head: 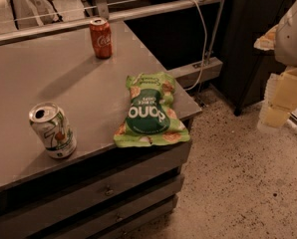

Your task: Move coke can near green rice chip bag

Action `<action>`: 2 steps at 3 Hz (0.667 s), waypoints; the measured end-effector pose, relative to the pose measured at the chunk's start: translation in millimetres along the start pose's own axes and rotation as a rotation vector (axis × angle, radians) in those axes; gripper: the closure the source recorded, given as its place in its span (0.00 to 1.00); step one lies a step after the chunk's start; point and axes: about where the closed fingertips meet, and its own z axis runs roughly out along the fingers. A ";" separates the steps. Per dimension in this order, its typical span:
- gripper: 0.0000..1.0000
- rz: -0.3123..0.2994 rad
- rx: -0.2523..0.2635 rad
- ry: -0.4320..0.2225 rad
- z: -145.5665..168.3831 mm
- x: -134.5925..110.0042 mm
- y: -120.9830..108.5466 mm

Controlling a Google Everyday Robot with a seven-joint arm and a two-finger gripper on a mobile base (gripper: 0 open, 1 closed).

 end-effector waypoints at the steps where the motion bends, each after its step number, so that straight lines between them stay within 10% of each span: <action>1: 0.00 0.000 0.000 0.000 0.0 0.0 0.0; 2: 0.00 -0.024 0.024 -0.080 11.2 -23.1 -26.1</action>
Offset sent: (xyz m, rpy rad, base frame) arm 0.0925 0.0454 0.0006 0.1813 -0.1223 0.1073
